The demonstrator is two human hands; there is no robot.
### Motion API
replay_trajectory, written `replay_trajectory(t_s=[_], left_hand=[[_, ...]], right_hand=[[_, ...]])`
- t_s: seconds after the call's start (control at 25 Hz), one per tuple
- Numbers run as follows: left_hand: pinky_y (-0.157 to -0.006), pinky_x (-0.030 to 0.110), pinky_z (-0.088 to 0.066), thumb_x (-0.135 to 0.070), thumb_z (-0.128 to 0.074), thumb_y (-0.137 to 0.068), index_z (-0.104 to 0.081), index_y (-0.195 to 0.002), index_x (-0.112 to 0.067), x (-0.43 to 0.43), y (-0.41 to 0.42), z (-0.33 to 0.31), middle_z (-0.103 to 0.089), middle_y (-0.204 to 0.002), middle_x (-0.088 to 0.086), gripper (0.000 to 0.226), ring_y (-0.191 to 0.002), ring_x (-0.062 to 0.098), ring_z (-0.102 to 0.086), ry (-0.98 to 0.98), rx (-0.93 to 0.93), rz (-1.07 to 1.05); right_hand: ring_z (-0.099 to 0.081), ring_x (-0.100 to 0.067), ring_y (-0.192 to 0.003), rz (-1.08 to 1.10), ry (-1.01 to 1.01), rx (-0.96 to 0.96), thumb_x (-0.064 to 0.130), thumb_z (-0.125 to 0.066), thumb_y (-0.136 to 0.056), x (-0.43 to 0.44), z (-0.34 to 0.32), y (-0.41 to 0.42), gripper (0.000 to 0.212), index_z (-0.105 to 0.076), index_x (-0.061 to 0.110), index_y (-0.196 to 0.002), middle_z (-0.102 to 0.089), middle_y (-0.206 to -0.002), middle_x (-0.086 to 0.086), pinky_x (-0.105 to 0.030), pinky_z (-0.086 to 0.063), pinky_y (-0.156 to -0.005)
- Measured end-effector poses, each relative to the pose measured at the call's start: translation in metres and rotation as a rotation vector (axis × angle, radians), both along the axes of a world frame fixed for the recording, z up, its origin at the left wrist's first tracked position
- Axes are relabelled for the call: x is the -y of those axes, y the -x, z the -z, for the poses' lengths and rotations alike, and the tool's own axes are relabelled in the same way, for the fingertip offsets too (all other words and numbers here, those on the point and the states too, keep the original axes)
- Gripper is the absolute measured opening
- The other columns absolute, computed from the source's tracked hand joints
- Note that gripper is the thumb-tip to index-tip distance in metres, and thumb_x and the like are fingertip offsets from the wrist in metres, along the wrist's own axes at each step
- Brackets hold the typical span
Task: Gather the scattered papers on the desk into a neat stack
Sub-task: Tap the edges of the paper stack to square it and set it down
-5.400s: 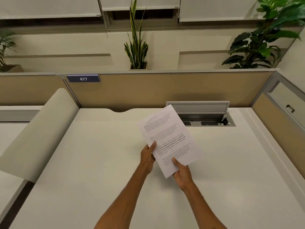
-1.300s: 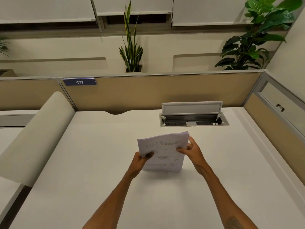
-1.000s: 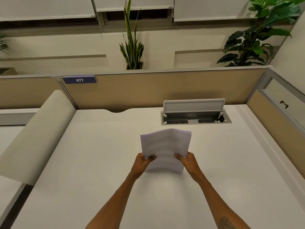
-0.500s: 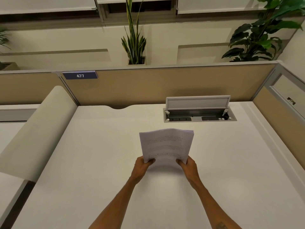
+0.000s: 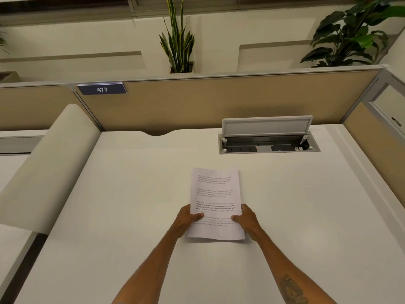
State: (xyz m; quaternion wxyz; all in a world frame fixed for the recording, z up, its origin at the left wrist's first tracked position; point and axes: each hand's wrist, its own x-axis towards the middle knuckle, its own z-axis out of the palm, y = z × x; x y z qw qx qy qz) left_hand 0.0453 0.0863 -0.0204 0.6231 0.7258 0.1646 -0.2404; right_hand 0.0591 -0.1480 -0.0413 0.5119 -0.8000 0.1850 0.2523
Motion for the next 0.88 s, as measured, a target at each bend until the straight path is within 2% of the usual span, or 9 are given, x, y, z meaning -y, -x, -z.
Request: replay_trajectory(t_s=[0.08,0.16,0.28,0.36,0.44,0.6,0.76,0.88], left_hand=[[-0.108,0.055,-0.05,-0.006,-0.07,-0.091,-0.058,-0.135,0.003,0.002,0.004,0.0,-0.066,-0.135,0.019,0.046,-0.121,0.04,-0.065,-0.004,-0.006,-0.02],[-0.108,0.052,-0.051,-0.02,-0.069,-0.095,-0.058,-0.134,-0.002,0.006,0.006,-0.002,-0.067,-0.133,0.014,0.044,-0.12,0.035,-0.066,-0.033,-0.003,-0.074],[-0.103,0.046,-0.053,-0.033,-0.047,-0.106,-0.058,-0.124,0.0,0.009,0.008,-0.003,-0.068,-0.124,0.012,0.039,-0.115,0.033,-0.066,-0.206,0.018,-0.146],[-0.099,0.047,-0.052,-0.026,-0.04,-0.108,-0.062,-0.114,0.005,0.007,0.008,0.002,-0.07,-0.117,0.017,0.038,-0.111,0.036,-0.067,-0.297,0.059,-0.158],[-0.097,0.049,-0.052,-0.018,-0.043,-0.106,-0.065,-0.107,0.009,0.004,0.007,0.006,-0.072,-0.113,0.02,0.035,-0.109,0.039,-0.067,-0.338,0.065,-0.166],[-0.097,0.05,-0.052,-0.015,-0.046,-0.105,-0.066,-0.104,0.011,-0.006,-0.001,0.003,-0.072,-0.111,0.023,0.032,-0.108,0.041,-0.067,-0.346,0.064,-0.188],[-0.086,0.037,-0.049,-0.013,-0.045,-0.105,-0.066,-0.104,0.009,-0.026,-0.023,-0.007,-0.072,-0.113,0.022,0.031,-0.108,0.04,-0.066,-0.288,0.069,-0.241],[-0.08,0.033,-0.043,-0.014,-0.046,-0.105,-0.064,-0.092,0.003,-0.044,-0.051,-0.02,-0.072,-0.11,0.021,0.027,-0.096,0.032,-0.064,-0.297,0.096,-0.239]], right_hand=[[-0.063,-0.032,-0.118,0.03,-0.021,-0.018,0.009,-0.068,-0.092,-0.002,0.002,-0.001,0.045,-0.051,0.004,-0.133,-0.062,-0.134,-0.013,-0.04,-0.054,-0.098],[-0.064,-0.031,-0.115,0.085,-0.045,-0.011,0.021,-0.067,-0.095,-0.004,0.002,-0.003,0.044,-0.052,0.005,-0.133,-0.063,-0.131,-0.011,-0.041,-0.055,-0.097],[-0.065,-0.033,-0.112,0.149,0.031,-0.007,0.023,-0.05,-0.102,-0.003,0.003,-0.007,0.032,-0.059,0.006,-0.128,-0.066,-0.127,-0.014,-0.047,-0.055,-0.097],[-0.065,-0.033,-0.11,0.162,0.073,0.015,0.012,-0.045,-0.099,-0.003,0.006,-0.008,0.032,-0.064,0.007,-0.124,-0.068,-0.125,-0.014,-0.045,-0.055,-0.094],[-0.066,-0.033,-0.108,0.179,0.099,0.039,0.004,-0.047,-0.094,-0.003,0.006,-0.009,0.035,-0.068,0.008,-0.122,-0.07,-0.123,-0.013,-0.041,-0.054,-0.09],[-0.067,-0.032,-0.107,0.2,0.077,0.075,0.002,-0.05,-0.093,-0.01,0.002,-0.015,0.035,-0.07,0.008,-0.121,-0.072,-0.121,-0.011,-0.042,-0.055,-0.091],[-0.068,-0.032,-0.107,0.208,-0.031,0.082,0.003,-0.052,-0.095,-0.024,-0.013,-0.04,0.034,-0.068,0.01,-0.124,-0.072,-0.118,-0.011,-0.046,-0.058,-0.091],[-0.068,-0.033,-0.108,0.202,-0.113,0.066,0.004,-0.053,-0.098,-0.035,-0.027,-0.069,0.031,-0.066,0.011,-0.125,-0.071,-0.119,-0.012,-0.048,-0.058,-0.093]])
